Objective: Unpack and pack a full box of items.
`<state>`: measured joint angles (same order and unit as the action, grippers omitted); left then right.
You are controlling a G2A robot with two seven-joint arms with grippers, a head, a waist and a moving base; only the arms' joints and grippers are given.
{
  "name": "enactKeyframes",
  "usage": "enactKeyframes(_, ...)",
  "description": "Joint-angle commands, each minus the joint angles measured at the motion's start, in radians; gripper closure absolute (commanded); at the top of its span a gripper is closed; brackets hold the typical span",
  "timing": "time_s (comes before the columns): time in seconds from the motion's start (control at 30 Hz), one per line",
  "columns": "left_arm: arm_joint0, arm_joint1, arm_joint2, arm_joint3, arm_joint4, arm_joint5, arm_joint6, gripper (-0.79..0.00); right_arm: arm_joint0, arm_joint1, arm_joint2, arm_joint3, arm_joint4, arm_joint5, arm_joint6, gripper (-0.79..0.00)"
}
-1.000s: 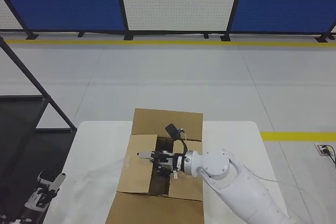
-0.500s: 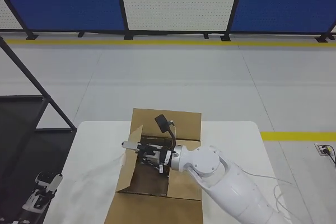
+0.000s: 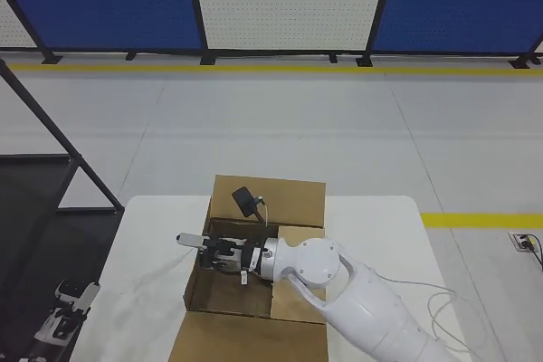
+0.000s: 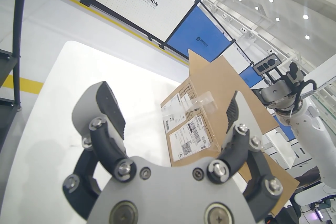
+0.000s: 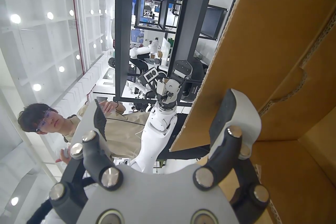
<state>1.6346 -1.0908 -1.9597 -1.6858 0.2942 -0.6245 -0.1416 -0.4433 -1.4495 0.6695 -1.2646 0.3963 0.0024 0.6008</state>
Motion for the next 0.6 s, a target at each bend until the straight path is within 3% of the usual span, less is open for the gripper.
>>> enactKeyframes(0.0, 0.0, 0.0, 0.0, 0.0, 0.0, 0.0, 0.0, -0.785, 0.0, 0.0, 0.0, 0.0, 0.0, 0.0, 0.0, -0.785)
enactKeyframes(0.33, -0.004, -0.001, 0.007, -0.01, 0.008, 0.024, -0.004, -0.785, -0.061, -0.001, 0.022, -0.045, -0.01, -0.039, -0.059, -0.785)
enactKeyframes(0.57, -0.013, -0.006, 0.016, -0.04, -0.013, 0.061, 0.025, -0.785, -0.051, -0.039, 0.005, -0.024, 0.045, -0.084, -0.106, -0.785)
